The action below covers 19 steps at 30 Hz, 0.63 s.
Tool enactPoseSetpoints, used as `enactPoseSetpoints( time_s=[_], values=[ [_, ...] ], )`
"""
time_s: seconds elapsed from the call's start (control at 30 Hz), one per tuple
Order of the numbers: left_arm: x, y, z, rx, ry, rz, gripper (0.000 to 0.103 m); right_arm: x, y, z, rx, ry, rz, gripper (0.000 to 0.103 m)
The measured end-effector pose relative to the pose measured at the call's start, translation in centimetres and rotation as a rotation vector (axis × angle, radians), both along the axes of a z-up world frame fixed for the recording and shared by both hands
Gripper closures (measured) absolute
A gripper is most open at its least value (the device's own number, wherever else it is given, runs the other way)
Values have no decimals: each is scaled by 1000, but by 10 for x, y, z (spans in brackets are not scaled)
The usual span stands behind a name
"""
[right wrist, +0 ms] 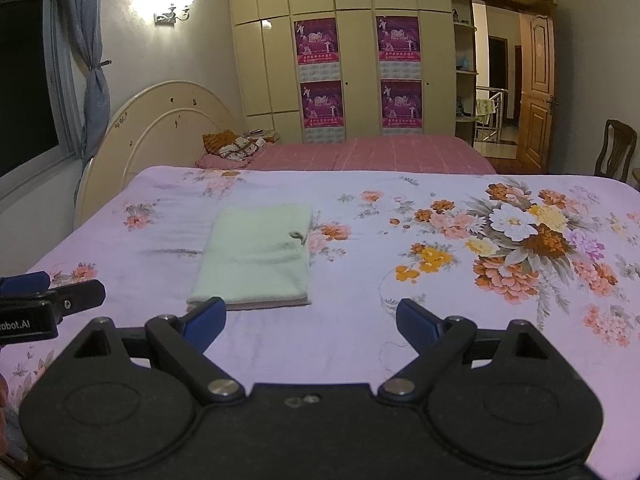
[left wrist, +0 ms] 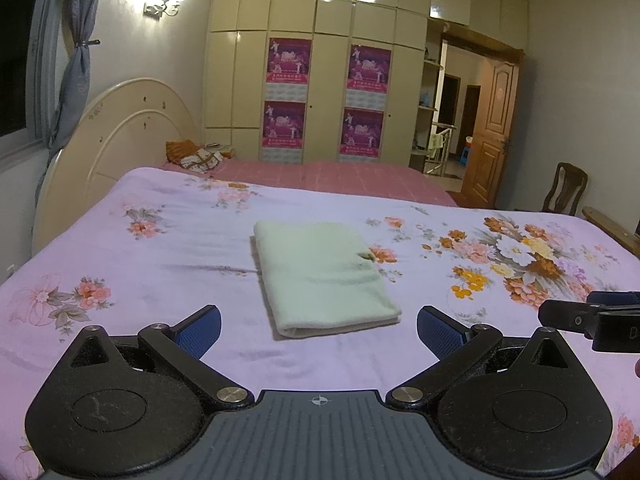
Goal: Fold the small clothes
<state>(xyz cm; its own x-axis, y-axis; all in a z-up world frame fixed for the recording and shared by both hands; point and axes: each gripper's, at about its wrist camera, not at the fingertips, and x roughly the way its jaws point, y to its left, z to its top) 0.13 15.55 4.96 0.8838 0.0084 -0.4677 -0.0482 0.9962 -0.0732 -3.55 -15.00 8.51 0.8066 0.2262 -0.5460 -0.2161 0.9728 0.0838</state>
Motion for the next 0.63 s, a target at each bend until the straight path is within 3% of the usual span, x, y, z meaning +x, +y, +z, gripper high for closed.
enactPoseSetpoints(
  time_s=[0.63],
  values=[
    [4,12,-2,0,-60,11,0,4,2,-7,-5,17,2,12]
  ],
)
